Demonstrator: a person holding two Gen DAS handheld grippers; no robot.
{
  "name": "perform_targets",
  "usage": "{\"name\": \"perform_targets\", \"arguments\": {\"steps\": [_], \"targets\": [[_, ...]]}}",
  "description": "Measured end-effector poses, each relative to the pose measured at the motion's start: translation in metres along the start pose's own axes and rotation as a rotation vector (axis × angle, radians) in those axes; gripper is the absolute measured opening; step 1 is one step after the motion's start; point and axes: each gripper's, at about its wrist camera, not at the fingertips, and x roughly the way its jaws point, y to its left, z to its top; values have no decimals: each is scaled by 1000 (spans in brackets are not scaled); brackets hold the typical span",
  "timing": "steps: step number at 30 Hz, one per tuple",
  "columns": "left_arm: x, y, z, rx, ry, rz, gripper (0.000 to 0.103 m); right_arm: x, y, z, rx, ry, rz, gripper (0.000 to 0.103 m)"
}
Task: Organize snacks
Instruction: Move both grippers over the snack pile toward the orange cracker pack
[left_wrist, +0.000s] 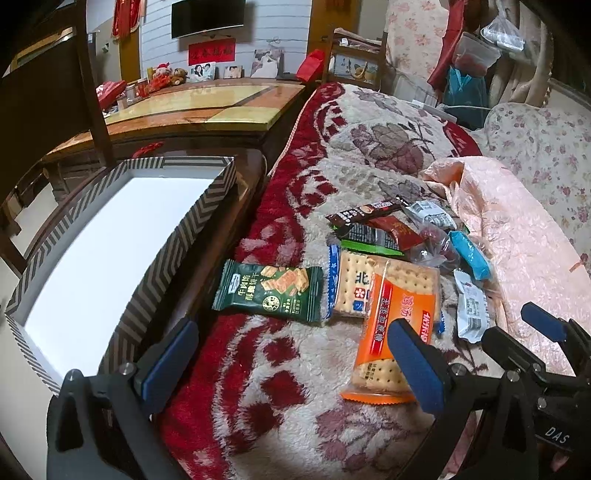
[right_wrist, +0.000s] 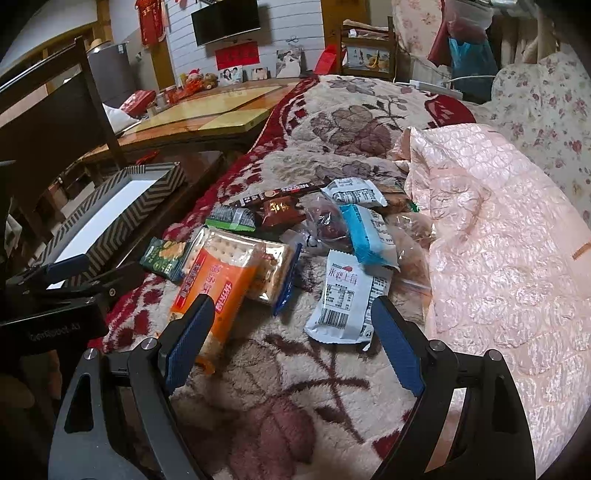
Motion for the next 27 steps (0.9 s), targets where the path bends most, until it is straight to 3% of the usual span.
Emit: {"name": "perform_targets", "arguments": {"steps": [12,27], "targets": [[9,-11,-5,32,45,-30,103,11,-16,-6,38,48,-4,87],[31,-59,-6,135,101,-87,103,13,-45,-10,58,79,-53,87]]}}
